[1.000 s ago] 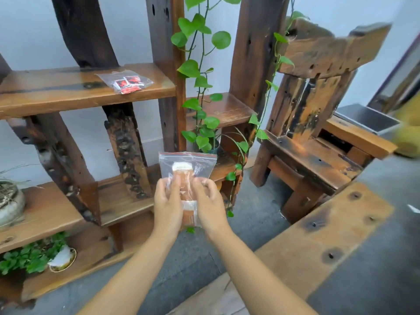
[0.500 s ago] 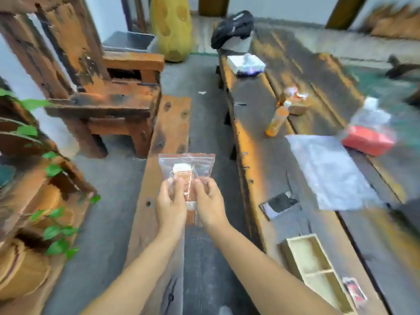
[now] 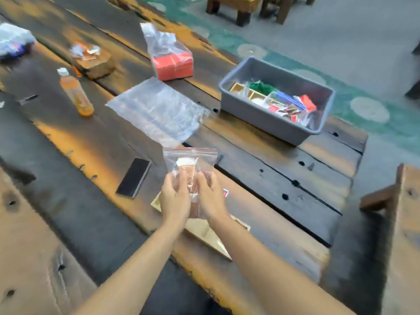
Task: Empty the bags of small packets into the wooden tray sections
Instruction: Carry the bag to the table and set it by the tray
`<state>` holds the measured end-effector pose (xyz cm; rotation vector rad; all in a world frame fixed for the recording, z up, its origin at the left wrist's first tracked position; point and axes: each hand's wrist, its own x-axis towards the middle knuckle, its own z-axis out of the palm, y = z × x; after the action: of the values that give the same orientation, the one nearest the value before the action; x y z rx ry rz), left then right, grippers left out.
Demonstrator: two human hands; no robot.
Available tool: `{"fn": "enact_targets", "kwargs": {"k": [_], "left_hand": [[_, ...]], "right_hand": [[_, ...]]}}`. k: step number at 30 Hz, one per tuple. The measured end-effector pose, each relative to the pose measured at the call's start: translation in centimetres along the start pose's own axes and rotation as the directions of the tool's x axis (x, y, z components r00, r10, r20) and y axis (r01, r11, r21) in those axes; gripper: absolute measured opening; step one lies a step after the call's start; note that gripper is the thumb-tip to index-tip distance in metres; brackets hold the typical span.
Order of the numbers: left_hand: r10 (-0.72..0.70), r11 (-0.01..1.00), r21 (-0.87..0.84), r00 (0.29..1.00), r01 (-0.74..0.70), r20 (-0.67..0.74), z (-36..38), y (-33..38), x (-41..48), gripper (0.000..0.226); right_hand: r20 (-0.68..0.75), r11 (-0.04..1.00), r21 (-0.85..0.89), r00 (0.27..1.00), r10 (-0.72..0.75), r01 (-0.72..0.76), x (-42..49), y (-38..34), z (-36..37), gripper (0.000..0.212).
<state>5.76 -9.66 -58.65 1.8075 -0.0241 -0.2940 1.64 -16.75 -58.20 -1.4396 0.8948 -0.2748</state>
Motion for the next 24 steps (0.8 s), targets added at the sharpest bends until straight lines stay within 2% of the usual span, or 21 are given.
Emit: {"fn": "enact_targets", "kwargs": {"k": [7,13,17,24], "left_hand": [[-0.09,0.991,0.122,0.97,0.064,0.225,12.8,-3.0,-3.1,0.023],[-0.269,0.936,0.326,0.872,0.135,0.41,21.2,-8.7,-5.7,0.019],[-0.346,0.899,0.409,0.823,0.155,0.45,24.2,-10.9,-6.3,0.021],[-0.39,0.861,0.484,0.812,0.155,0.435,26.2,-11.9,-5.0,0.028]], "right_hand": [[-0.208,0.993,0.03,0.971,0.121,-0.117,3.6,6.2,-12.5,0.021],[-0.263,0.956,0.003,0.922,0.284,-0.293,3.9,13.2,-19.7,0.021],[-0.286,0.936,0.037,0.894,0.346,-0.35,4.8,16.0,-21.5,0.018],[-0.234,0.901,0.029,0.873,0.428,-0.434,7.2,18.1,-22.1,0.037]]}}
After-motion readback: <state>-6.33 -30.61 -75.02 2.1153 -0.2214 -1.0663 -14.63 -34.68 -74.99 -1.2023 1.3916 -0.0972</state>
